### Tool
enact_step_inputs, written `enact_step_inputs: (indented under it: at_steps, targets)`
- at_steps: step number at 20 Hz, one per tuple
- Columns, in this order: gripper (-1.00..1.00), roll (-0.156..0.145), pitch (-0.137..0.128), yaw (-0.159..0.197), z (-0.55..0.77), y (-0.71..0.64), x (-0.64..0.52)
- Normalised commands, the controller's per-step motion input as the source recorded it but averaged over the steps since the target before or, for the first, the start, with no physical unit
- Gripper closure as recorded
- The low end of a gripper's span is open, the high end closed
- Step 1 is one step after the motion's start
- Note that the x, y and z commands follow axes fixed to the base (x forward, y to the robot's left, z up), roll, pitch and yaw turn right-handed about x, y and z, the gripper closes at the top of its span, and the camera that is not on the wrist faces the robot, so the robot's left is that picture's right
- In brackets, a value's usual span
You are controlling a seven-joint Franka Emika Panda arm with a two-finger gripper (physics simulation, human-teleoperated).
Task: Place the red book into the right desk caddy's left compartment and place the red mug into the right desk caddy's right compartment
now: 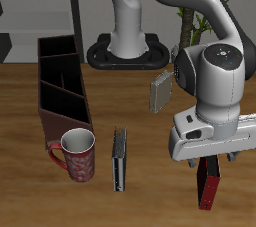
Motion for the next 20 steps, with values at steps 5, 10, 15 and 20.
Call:
enact_step_inputs:
  at_steps: [5,10,15,20]
  targets:
    - [-1.0,0.013,0.041,0.0,-0.31,0.09,0.02]
    - [1.0,0.01,0.06,0.018,-0.33,0.0,0.01]
    - [1.0,-0.013,0.026,-0.022,-0.1,-0.1,-0.05]
    - [1.0,-0.002,-0.008,-0.021,0.17,-0.06,-0.16]
